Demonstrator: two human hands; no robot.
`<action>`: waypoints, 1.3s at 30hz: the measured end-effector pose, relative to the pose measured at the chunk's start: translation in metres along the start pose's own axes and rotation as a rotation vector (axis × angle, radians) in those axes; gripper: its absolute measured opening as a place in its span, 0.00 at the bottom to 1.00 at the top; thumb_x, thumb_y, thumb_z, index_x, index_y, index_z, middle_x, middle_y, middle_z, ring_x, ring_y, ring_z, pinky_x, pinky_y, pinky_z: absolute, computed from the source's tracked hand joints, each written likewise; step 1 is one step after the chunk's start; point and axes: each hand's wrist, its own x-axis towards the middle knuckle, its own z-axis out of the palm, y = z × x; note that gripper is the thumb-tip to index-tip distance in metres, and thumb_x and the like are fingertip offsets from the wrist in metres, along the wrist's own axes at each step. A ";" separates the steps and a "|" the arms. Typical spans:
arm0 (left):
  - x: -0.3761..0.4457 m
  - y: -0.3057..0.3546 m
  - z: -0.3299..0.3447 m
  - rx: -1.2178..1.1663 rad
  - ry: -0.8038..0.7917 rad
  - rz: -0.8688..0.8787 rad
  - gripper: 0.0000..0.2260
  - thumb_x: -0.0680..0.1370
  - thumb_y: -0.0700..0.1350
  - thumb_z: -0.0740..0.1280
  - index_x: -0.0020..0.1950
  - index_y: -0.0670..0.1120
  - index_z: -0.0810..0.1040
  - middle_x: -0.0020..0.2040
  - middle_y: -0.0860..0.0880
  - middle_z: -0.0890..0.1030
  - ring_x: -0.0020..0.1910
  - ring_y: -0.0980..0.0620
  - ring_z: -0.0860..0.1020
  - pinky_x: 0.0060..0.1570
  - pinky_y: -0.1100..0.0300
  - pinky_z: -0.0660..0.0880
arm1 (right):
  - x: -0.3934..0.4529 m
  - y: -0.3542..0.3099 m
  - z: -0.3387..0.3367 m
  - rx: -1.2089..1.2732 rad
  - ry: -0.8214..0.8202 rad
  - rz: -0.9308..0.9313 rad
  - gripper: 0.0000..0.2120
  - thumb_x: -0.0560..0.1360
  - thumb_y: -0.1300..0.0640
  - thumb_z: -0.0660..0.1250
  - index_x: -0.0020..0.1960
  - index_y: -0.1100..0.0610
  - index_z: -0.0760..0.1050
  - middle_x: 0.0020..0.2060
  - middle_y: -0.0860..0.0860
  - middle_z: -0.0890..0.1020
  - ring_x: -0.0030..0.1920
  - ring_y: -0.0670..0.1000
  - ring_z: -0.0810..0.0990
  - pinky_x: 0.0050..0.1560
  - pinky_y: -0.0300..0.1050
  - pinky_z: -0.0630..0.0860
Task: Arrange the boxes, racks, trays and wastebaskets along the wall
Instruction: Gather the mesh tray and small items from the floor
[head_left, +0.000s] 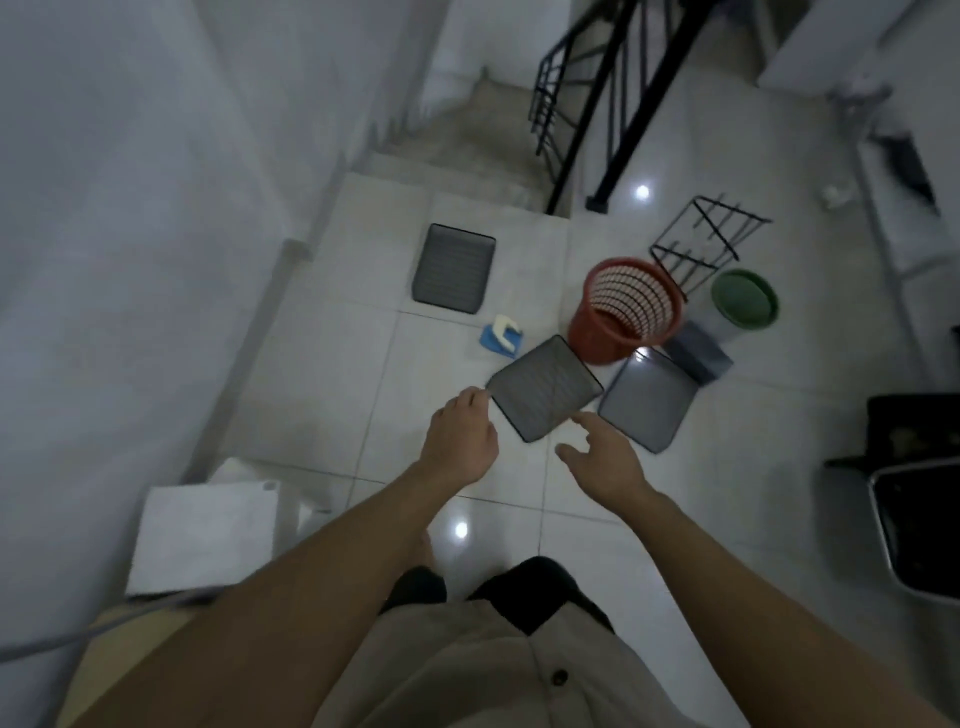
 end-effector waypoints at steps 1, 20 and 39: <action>0.009 0.010 0.000 0.006 -0.011 0.029 0.20 0.81 0.42 0.59 0.72 0.41 0.66 0.69 0.42 0.70 0.64 0.44 0.72 0.64 0.50 0.68 | 0.001 0.005 -0.008 0.018 0.021 0.018 0.28 0.78 0.52 0.67 0.76 0.57 0.64 0.71 0.54 0.71 0.69 0.54 0.70 0.66 0.40 0.64; 0.179 0.251 0.109 0.078 -0.140 0.145 0.13 0.80 0.44 0.59 0.63 0.41 0.71 0.61 0.42 0.75 0.57 0.43 0.74 0.51 0.54 0.68 | 0.089 0.186 -0.213 0.148 0.104 0.165 0.27 0.79 0.51 0.67 0.75 0.56 0.65 0.69 0.55 0.72 0.67 0.54 0.72 0.62 0.40 0.67; 0.384 0.382 0.156 -0.031 -0.156 0.124 0.18 0.79 0.44 0.61 0.69 0.42 0.69 0.66 0.43 0.72 0.63 0.43 0.73 0.62 0.46 0.72 | 0.247 0.249 -0.363 0.132 0.072 0.188 0.27 0.78 0.51 0.67 0.75 0.55 0.65 0.70 0.53 0.73 0.65 0.53 0.74 0.56 0.38 0.69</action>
